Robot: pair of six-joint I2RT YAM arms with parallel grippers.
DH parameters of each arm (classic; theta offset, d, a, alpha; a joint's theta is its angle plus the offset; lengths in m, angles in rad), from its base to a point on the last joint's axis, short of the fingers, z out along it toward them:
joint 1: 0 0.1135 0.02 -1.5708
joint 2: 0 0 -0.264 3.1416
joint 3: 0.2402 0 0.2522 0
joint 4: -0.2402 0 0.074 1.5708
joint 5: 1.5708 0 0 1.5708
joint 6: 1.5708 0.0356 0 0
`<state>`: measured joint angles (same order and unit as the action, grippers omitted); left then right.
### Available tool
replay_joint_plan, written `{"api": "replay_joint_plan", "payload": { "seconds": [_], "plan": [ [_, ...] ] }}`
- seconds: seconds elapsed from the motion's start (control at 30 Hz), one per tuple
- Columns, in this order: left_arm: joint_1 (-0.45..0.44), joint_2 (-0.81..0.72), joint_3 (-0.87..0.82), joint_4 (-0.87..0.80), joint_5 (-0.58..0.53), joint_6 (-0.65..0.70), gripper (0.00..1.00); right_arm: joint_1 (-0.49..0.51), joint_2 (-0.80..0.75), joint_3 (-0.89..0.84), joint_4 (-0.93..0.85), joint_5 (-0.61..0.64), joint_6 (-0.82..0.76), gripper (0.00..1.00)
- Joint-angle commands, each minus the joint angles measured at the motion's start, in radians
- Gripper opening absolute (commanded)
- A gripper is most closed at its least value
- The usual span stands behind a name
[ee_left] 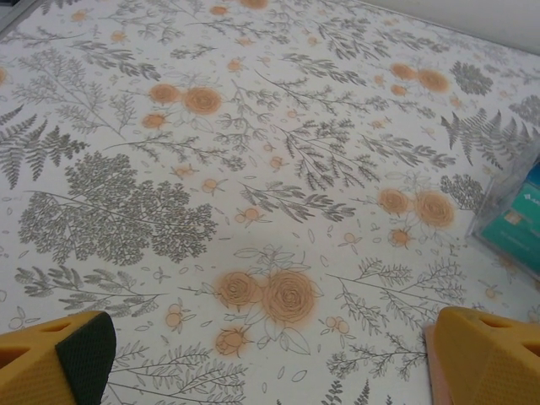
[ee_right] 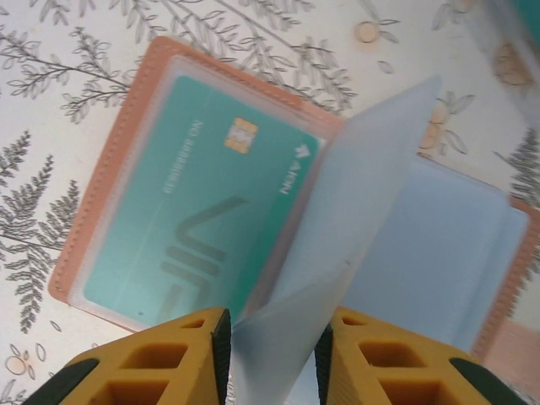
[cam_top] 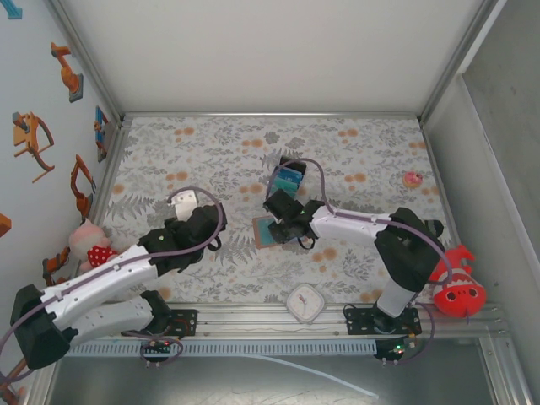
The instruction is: Take the credit cards out of the card holder
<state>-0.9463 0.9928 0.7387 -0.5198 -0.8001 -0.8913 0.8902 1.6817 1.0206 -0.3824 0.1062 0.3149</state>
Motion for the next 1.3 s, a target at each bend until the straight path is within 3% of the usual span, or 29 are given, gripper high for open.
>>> {"api": "replay_joint_plan", "payload": {
  "seconds": [0.0, 0.33, 0.77, 1.0, 1.27],
  "plan": [
    [-0.017, 0.063, 0.045, 0.036, 0.021, 0.064, 0.97, -0.016, -0.058, -0.034, 0.008, 0.063, 0.040, 0.33],
    [-0.020, 0.285, 0.101, 0.164, 0.189, 0.130, 1.00, -0.091, -0.151, -0.139, 0.034, 0.052, 0.084, 0.36],
    [-0.034, 0.613, 0.231, 0.139, 0.317, 0.170, 1.00, -0.188, -0.261, -0.202, 0.021, 0.016, 0.137, 0.35],
    [-0.032, 0.661, 0.210, 0.157, 0.332, 0.157, 1.00, -0.243, -0.364, -0.207, 0.005, -0.086, 0.150, 0.30],
    [-0.013, 0.681, 0.171, 0.181, 0.355, 0.136, 1.00, -0.246, -0.301, -0.155, 0.034, -0.287, 0.187, 0.24]
  ]
}}
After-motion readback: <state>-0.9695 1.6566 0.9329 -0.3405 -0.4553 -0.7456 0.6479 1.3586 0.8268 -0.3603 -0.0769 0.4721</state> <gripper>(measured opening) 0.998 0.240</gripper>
